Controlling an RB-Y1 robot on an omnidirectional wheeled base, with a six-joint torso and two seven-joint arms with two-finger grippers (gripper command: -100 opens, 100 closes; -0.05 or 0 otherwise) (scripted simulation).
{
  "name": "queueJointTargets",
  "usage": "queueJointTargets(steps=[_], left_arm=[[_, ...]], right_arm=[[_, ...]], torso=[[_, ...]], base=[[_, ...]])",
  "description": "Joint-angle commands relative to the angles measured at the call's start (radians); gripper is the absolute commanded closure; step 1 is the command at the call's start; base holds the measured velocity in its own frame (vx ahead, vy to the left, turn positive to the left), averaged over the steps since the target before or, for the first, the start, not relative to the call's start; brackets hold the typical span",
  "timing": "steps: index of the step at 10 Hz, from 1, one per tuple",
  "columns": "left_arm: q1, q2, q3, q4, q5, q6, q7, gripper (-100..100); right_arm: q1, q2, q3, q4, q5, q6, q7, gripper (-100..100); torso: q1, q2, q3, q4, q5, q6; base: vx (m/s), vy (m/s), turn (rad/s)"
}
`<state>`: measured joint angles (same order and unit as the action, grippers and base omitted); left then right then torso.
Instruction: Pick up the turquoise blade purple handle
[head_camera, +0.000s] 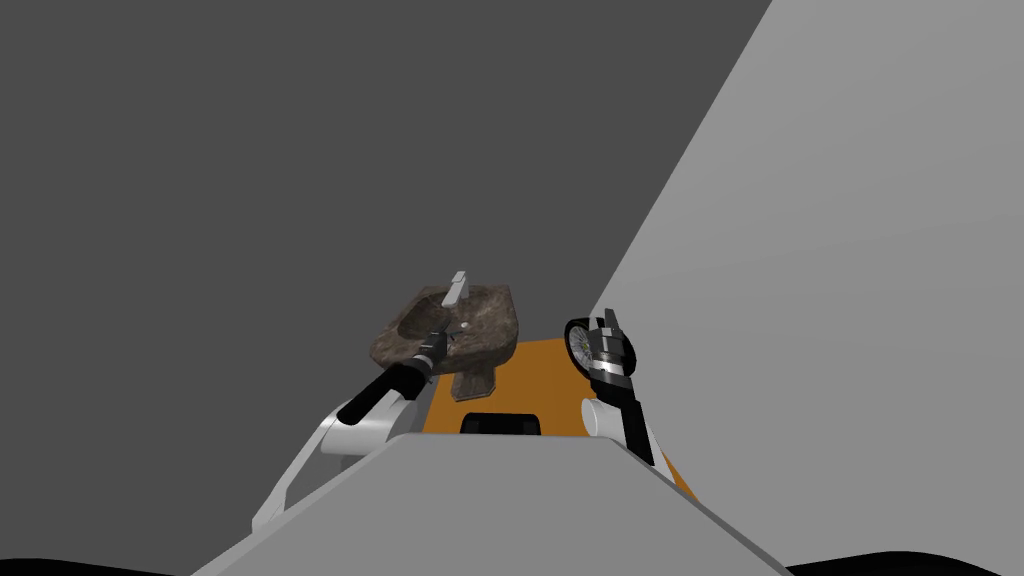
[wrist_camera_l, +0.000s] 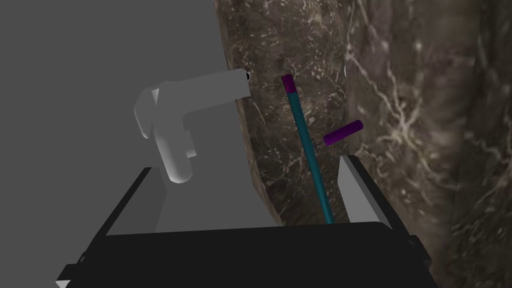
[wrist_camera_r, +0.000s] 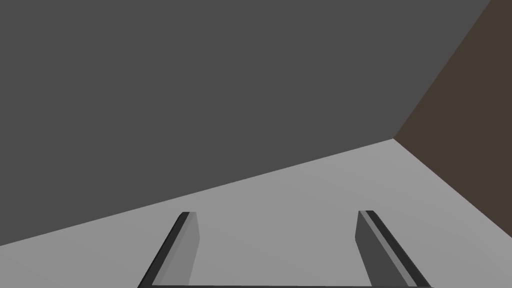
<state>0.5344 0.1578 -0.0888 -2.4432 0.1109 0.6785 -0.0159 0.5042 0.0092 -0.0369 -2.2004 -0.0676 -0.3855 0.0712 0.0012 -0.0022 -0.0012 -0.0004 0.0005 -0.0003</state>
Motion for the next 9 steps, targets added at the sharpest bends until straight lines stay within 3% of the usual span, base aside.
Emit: queueJointTargets(steps=[1, 5, 9], left_arm=[[-0.012, -0.004, 0.01, 0.0, 0.004, 0.05, 0.024, -100], [-0.026, -0.013, 0.023, -0.003, 0.009, 0.145, 0.054, -100], [-0.052, -0.04, 0.046, -0.008, 0.018, 0.273, 0.106, -100]], right_arm=[[0.0, 0.0, 0.0, 0.0, 0.0, 0.0, 0.0, 0], [0.0, 0.0, 0.0, 0.0, 0.0, 0.0, 0.0, 0], [0.0, 0.0, 0.0, 0.0, 0.0, 0.0, 0.0, 0]], torso=[[0.0, 0.0, 0.0, 0.0, 0.0, 0.0], [0.0, -0.002, -0.001, 0.0, 0.0, 0.0], [0.0, -0.001, -0.001, 0.0, 0.0, 0.0]], base=[[0.045, 0.031, 0.019], [0.04, 0.021, 0.014], [0.042, 0.024, 0.024]])
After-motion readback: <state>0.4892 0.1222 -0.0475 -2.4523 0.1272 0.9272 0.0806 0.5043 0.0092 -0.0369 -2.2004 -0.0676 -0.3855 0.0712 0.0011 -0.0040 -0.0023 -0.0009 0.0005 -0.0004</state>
